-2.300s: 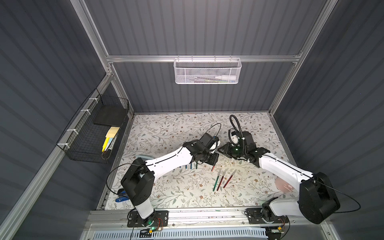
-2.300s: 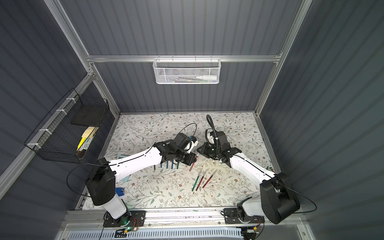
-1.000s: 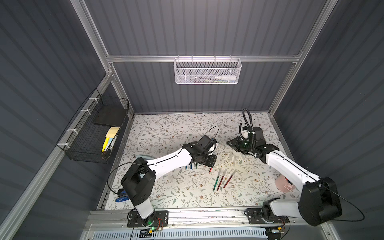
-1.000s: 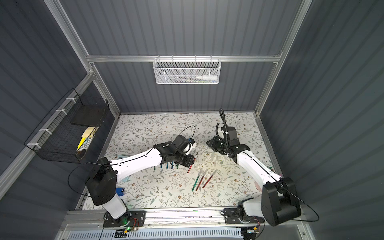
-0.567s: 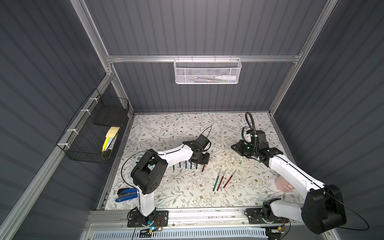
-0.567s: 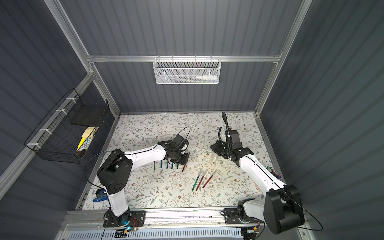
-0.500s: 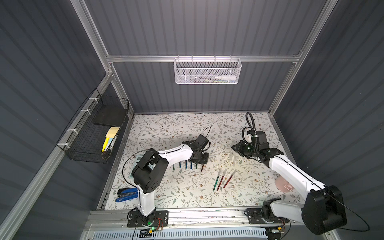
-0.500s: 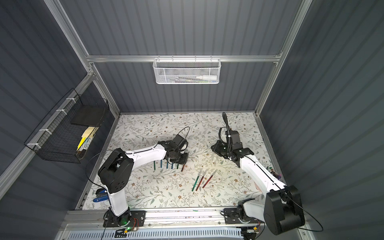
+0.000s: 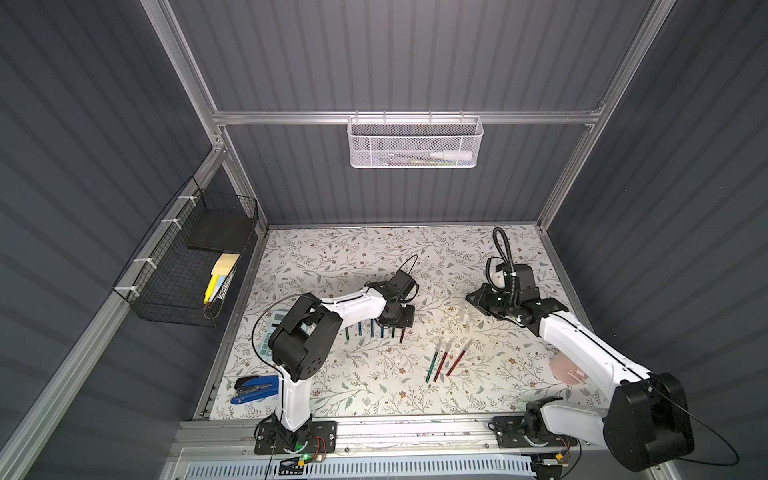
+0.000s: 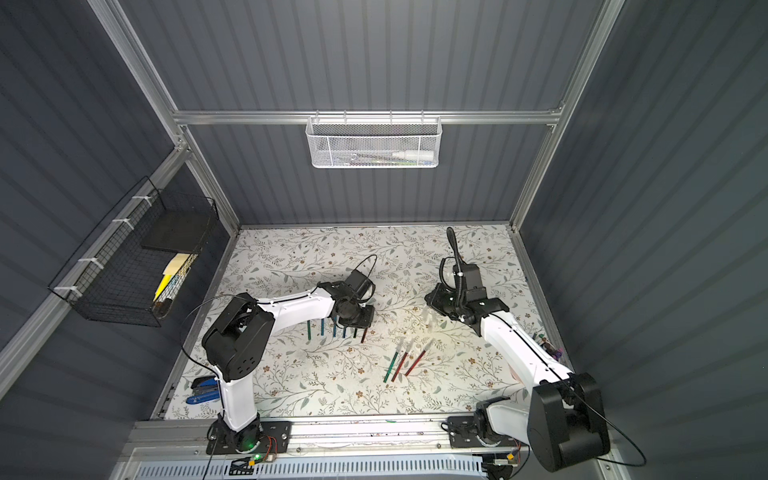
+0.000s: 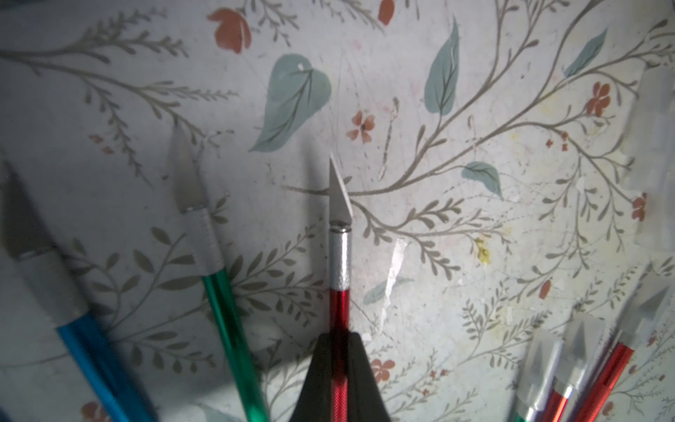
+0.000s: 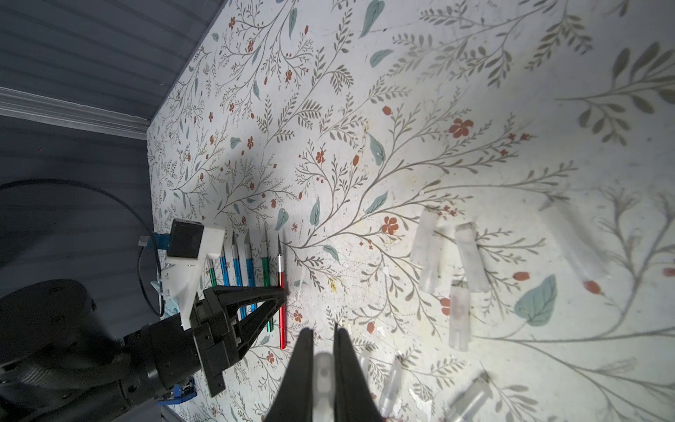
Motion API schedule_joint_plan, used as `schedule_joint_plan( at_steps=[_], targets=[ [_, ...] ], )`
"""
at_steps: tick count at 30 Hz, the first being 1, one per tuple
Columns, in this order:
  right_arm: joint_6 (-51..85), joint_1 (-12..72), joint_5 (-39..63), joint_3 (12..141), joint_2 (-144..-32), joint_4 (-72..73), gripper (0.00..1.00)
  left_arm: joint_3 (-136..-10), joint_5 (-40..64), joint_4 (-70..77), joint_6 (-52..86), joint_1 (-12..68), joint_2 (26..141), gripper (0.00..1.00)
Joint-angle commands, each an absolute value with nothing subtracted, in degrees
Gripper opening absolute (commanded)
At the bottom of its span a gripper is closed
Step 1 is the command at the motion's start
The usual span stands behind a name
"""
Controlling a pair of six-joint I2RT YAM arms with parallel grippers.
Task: Remove protective caps from carving knives
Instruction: Place the carving knife at the center of the board, then place the protective sleeve at the center of the board.
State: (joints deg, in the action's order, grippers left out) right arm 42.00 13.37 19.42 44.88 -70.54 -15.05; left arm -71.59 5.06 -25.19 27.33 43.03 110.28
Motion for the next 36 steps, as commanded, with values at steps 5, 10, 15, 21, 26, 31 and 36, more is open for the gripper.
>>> schedule_joint_plan(
  at_steps=[5,10,15,21,26,31,36],
  targets=[
    [41.3,12.5,18.7,43.3,-67.8,-16.2,0.0,-71.9,3.5,-25.4,28.3,42.6,112.3,0.29],
    [41.1,12.0,18.7,42.8,-67.4,-16.4,0.0,-71.9,3.3,-25.5,28.3,42.5,112.0,0.33],
    [41.0,11.6,18.7,42.4,-67.1,-16.8,0.0,-72.1,3.4,-25.5,28.2,42.5,112.0,0.33],
    [40.8,11.2,18.7,41.8,-66.8,-16.9,0.0,-72.2,3.8,-25.5,28.2,42.5,111.7,0.32],
    [40.2,10.8,18.7,41.7,-67.6,-17.4,0.0,-73.5,5.1,-25.7,28.3,42.5,110.6,0.31],
    [38.9,10.1,14.7,41.5,-71.4,-18.5,0.0,-73.9,6.5,-25.5,29.1,42.5,108.5,0.32],
    [38.5,7.7,14.4,40.8,-76.0,-18.2,0.0,-73.8,7.9,-24.8,29.8,43.0,106.8,0.34]
  ],
)
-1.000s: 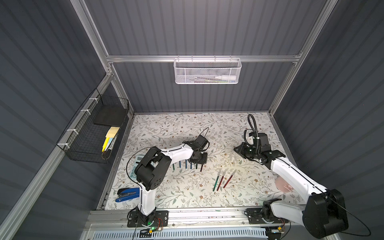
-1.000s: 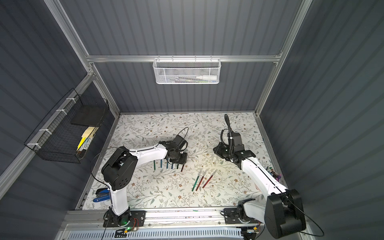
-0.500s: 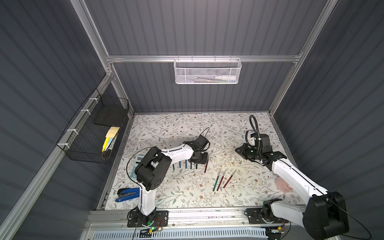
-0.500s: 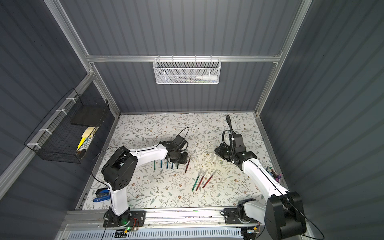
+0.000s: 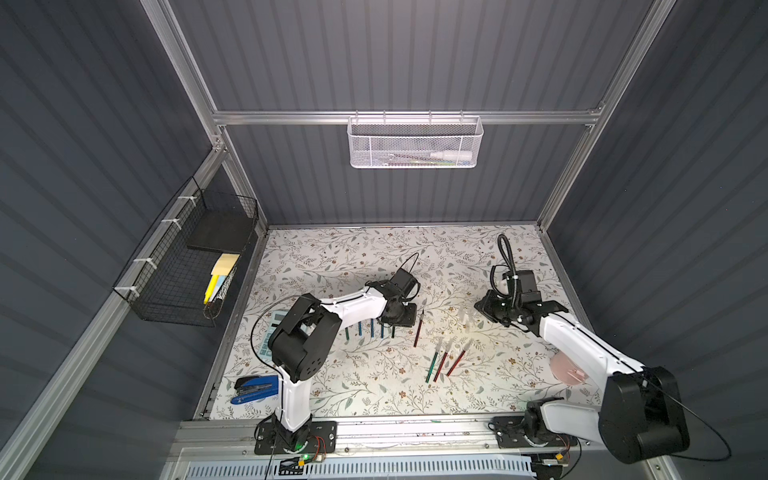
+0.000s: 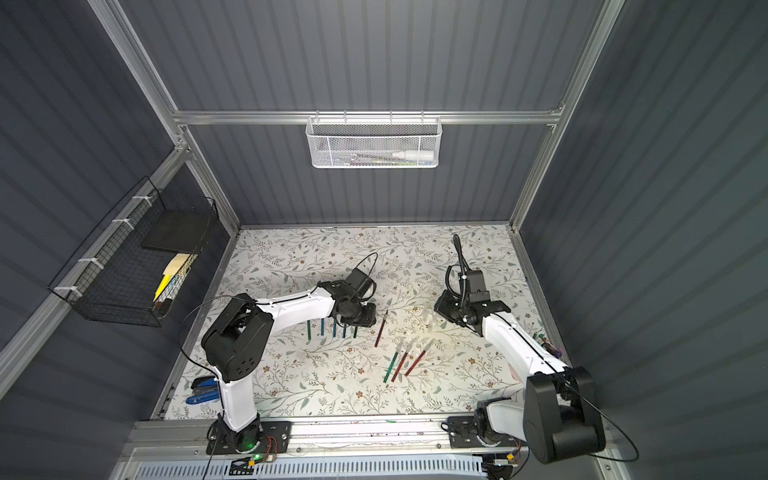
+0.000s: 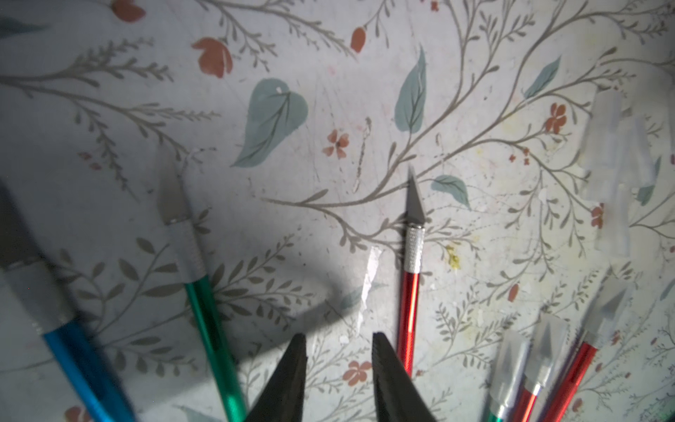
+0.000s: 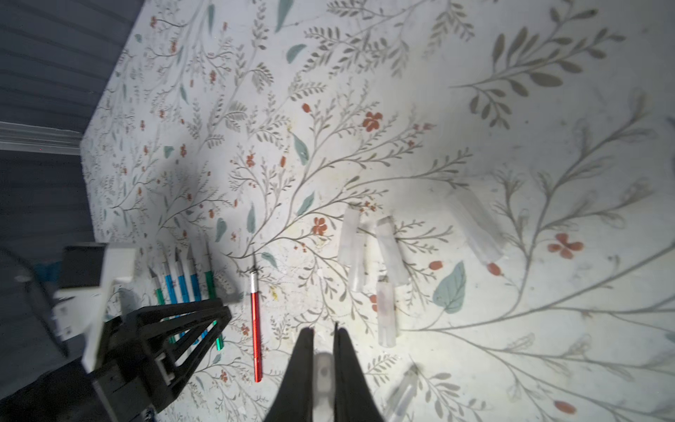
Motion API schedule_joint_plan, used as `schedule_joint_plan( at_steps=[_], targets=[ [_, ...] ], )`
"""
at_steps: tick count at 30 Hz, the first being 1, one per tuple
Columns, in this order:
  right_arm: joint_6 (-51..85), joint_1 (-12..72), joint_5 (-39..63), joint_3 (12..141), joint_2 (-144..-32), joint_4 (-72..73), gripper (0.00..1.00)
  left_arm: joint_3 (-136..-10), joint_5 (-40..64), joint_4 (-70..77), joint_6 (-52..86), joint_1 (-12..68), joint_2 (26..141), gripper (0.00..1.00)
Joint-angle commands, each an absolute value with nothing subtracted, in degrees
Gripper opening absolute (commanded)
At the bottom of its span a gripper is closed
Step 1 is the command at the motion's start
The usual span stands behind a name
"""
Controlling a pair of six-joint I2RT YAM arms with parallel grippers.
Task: Remove protective caps from carving knives
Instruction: Place the protective sleeve at the center of the board.
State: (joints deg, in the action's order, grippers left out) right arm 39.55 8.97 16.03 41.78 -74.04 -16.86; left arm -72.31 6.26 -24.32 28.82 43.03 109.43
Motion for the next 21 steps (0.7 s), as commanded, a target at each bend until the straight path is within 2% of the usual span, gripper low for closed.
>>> schedule_joint_plan(
  at_steps=[1,3,8,12,14,21],
  targets=[
    [38.4,7.4,14.4,40.9,-77.1,-18.1,0.0,-73.9,8.0,-24.9,29.9,43.2,106.8,0.34],
    [38.0,6.4,14.7,41.2,-79.2,-18.1,0.03,-74.5,7.9,-25.1,29.7,44.1,107.0,0.35],
    [37.7,4.4,16.8,41.8,-83.9,-16.7,0.21,-76.8,6.1,-26.9,29.0,47.0,109.1,0.36],
    [37.7,3.7,17.5,41.4,-85.5,-14.9,0.3,-77.8,5.4,-27.4,29.0,48.4,110.5,0.36],
    [37.9,3.4,20.0,41.2,-85.8,-14.0,0.33,-78.3,5.1,-27.8,28.9,48.9,111.4,0.37],
    [38.1,3.2,20.7,41.2,-84.4,-13.8,0.33,-78.8,3.5,-29.3,28.4,49.5,112.7,0.36]
  ],
)
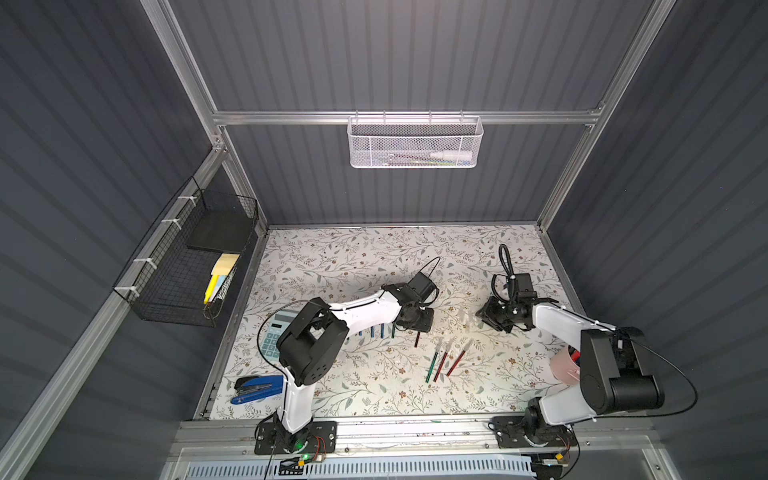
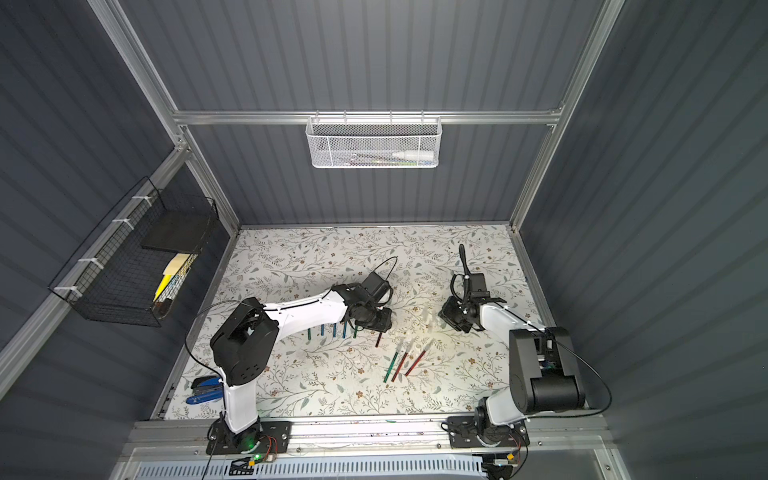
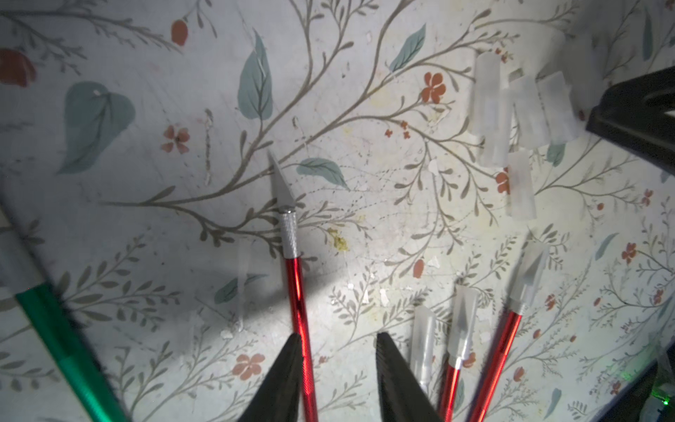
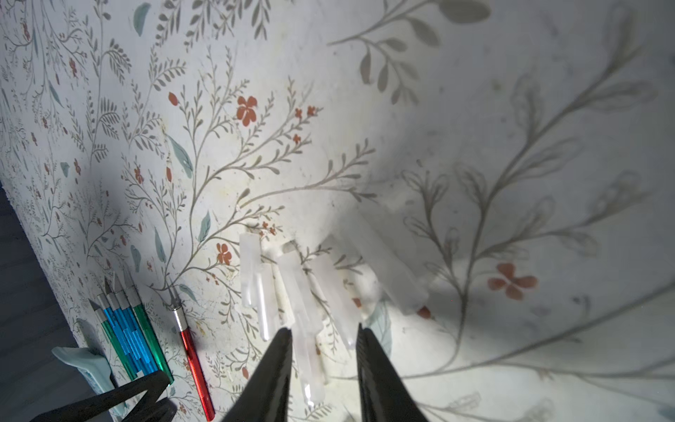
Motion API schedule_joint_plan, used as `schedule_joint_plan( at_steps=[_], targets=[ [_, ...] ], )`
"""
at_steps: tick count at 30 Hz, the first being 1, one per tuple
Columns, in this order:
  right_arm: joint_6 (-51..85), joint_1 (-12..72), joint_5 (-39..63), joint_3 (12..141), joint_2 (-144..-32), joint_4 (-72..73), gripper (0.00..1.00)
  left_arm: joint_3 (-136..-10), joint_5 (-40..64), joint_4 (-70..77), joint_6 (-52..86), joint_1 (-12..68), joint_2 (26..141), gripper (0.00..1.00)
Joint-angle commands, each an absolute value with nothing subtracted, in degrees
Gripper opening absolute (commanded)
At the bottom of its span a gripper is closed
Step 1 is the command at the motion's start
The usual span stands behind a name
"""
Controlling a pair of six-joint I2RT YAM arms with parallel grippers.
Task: Remove protective caps from carving knives
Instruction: Place the protective sleeve at the center of the board, then adjust the carving knife at the center of the board.
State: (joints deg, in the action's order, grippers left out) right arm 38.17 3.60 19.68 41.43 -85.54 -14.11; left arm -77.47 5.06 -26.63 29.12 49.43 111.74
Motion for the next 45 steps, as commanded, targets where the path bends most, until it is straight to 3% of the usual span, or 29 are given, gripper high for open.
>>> schedule_joint_plan(
  at_steps=[1,37,45],
  targets=[
    [38.1,3.1,20.7,41.1,-84.0,-13.9,0.33,-78.7,3.3,-29.4,28.4,49.4,112.9,0.36],
    [37.9,1.3,21.5,37.0,-76.1,-15.1,0.35,-87.4,-12.7,-38.1,27.5,54.1,120.6,0.25],
    [37.6,0.9,21.6,37.5,-75.2,-15.8,0.36,-87.9,-13.7,-38.4,27.2,54.1,121.6,0.15]
  ],
)
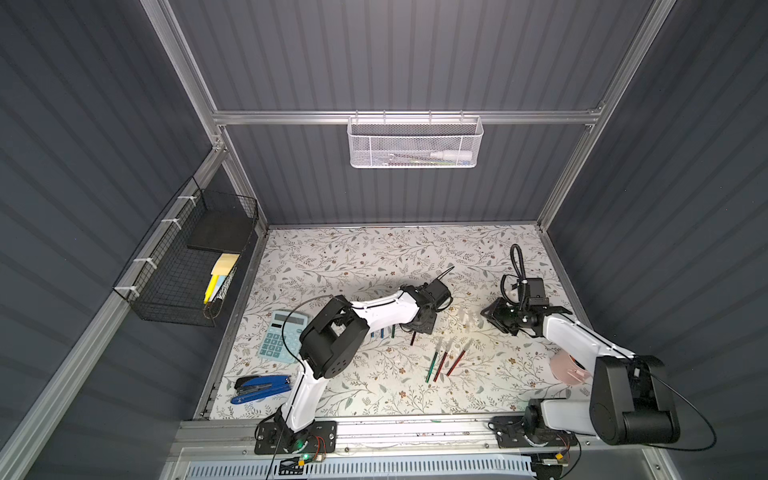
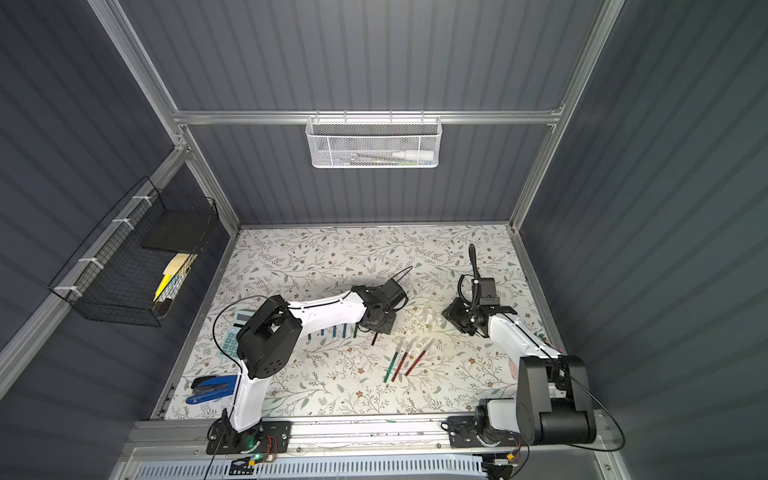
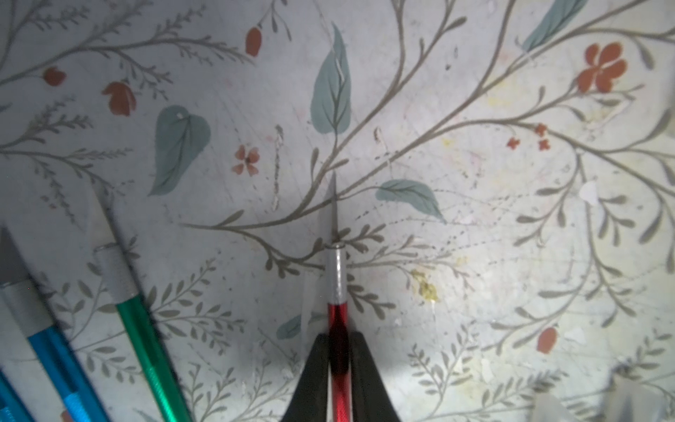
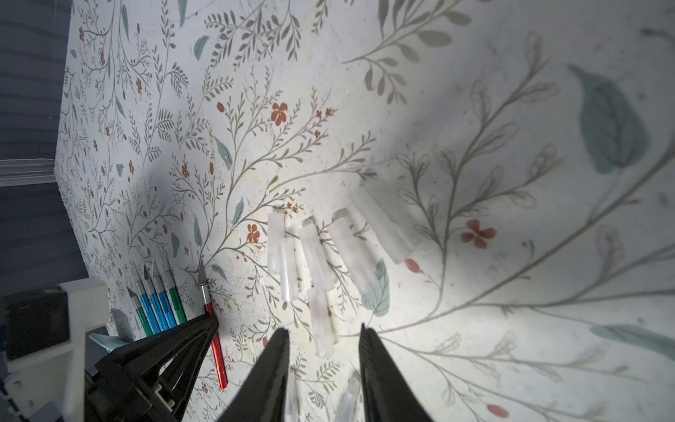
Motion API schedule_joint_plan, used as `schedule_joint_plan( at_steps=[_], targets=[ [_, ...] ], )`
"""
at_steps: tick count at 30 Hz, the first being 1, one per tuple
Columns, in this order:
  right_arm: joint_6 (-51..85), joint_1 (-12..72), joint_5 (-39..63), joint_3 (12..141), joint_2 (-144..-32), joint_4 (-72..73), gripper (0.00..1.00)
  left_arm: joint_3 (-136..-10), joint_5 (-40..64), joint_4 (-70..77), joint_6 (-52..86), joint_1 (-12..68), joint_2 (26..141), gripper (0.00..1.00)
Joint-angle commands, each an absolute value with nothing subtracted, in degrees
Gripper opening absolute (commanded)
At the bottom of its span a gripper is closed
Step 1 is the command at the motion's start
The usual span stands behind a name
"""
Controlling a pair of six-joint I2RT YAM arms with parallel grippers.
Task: Remove protective caps from carving knives
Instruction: Adjust the carving knife at the center of the board.
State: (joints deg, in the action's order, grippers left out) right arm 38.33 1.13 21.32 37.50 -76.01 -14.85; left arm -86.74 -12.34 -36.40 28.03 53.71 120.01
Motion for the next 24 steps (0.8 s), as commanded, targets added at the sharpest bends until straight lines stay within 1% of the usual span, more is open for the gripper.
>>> schedule_joint_plan(
  at_steps=[1,10,24],
  targets=[
    [37.5,0.9,21.7,37.5,-75.3,-15.8,0.36,-87.8,-14.0,-38.5,27.1,54.1,121.6,0.14],
    [37.6,0.5,22.1,36.8,-75.1,-15.6,0.36,-86.2,-15.3,-38.3,26.9,53.2,121.7,0.11],
    [37.5,0.3,22.4,36.9,-75.1,-15.9,0.36,-82.3,-12.3,-34.6,27.7,47.4,118.0,0.1]
  ],
)
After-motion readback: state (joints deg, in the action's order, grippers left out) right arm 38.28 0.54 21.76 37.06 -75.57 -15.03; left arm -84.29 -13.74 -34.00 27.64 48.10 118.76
